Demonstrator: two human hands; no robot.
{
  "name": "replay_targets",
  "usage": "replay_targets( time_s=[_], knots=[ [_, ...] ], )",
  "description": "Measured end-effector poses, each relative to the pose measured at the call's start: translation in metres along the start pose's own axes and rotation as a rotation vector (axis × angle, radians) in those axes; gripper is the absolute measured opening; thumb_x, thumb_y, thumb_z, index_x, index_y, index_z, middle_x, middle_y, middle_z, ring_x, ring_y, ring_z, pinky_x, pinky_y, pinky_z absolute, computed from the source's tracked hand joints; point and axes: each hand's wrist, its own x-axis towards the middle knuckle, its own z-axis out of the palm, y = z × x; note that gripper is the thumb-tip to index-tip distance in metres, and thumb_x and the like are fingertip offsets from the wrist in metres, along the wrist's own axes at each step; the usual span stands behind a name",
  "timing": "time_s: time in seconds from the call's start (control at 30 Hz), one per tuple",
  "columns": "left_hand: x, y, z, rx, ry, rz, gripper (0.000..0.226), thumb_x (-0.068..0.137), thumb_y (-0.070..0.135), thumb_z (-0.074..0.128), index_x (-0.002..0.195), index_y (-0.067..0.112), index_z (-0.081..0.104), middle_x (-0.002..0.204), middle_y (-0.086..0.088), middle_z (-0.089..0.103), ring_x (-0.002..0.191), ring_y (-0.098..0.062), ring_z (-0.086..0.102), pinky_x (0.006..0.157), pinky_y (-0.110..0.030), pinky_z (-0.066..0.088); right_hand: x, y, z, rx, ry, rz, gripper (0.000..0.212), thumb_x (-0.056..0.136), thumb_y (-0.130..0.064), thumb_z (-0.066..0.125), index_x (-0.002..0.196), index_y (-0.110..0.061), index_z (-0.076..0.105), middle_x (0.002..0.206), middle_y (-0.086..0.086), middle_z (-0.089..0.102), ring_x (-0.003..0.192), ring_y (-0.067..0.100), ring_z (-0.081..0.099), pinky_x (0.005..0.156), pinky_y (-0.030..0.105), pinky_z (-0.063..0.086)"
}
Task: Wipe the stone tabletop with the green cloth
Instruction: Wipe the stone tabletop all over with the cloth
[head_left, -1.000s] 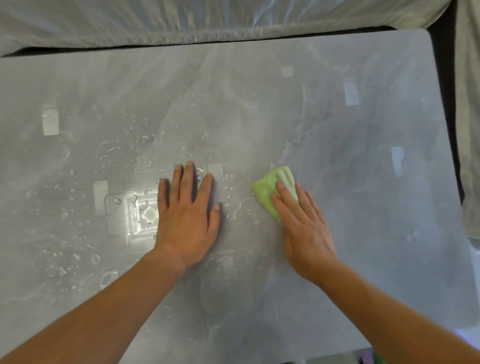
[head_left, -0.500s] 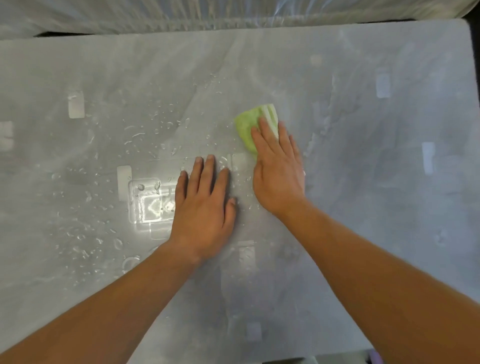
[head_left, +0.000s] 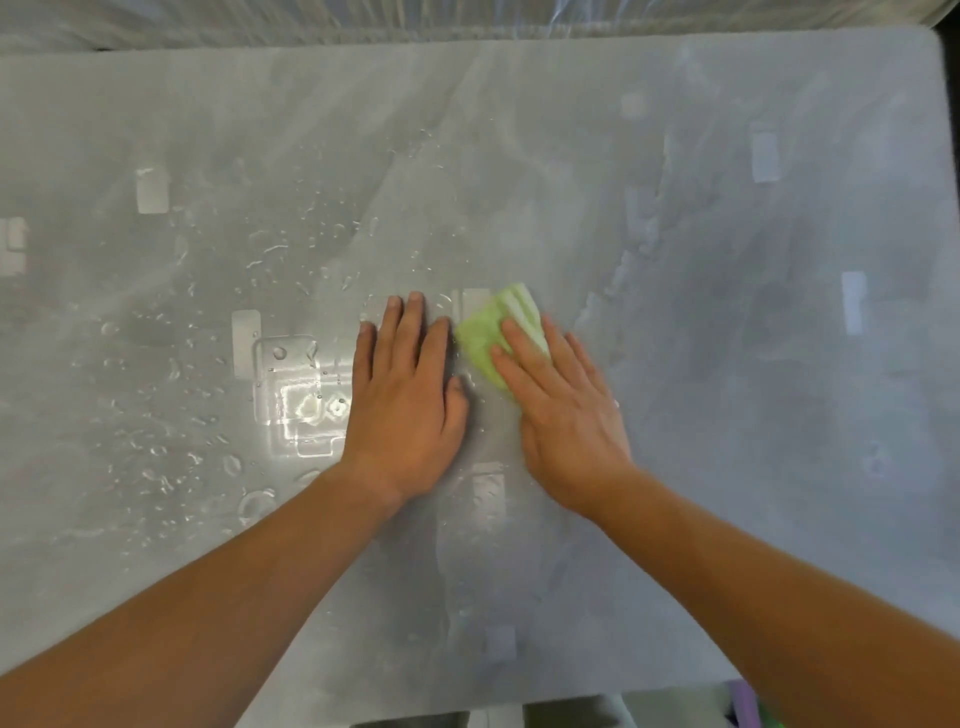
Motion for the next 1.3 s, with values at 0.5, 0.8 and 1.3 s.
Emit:
replay_targets(
  time_s=[0.5,0.8,1.3],
  knots=[
    [-0.05,0.035,0.026,0.078,0.019,-0.06,0.06,0.098,0.039,0.024,0.151,0.013,0.034,0.165,-0.017,0.014,0.154,-0.03,0.004,0.124,-0.045,-0.001,-0.089,0.045,-0.017,-0.019,-0.106,-0.096,0.062,0.085,-0.011,0.04,0.147,-0.017,0.046,0.16,0.001,0.03,0.149,0.035,0.022,0.121,0.05,0.019],
    [-0.059,0.037,0.035,0.138,-0.02,-0.107,0.067,0.099,0.051,0.019,0.158,0.018,0.021,0.167,-0.013,0.003,0.154,-0.031,-0.004,0.124,-0.048,0.001,-0.078,0.079,-0.027,0.027,0.076,0.297,0.07,0.082,0.002,0.051,0.149,-0.016,0.039,0.162,0.003,0.025,0.15,0.037,0.018,0.122,0.049,0.015],
    [-0.067,0.023,0.027,0.038,0.016,-0.021,0.062,0.1,0.038,0.021,0.157,0.012,0.022,0.166,-0.016,0.009,0.154,-0.031,0.002,0.125,-0.043,0.001,-0.148,-0.006,0.006,0.021,-0.05,0.049,0.06,0.088,-0.008,0.042,0.148,-0.014,0.043,0.162,0.003,0.026,0.15,0.037,0.015,0.122,0.053,0.017]
  ],
)
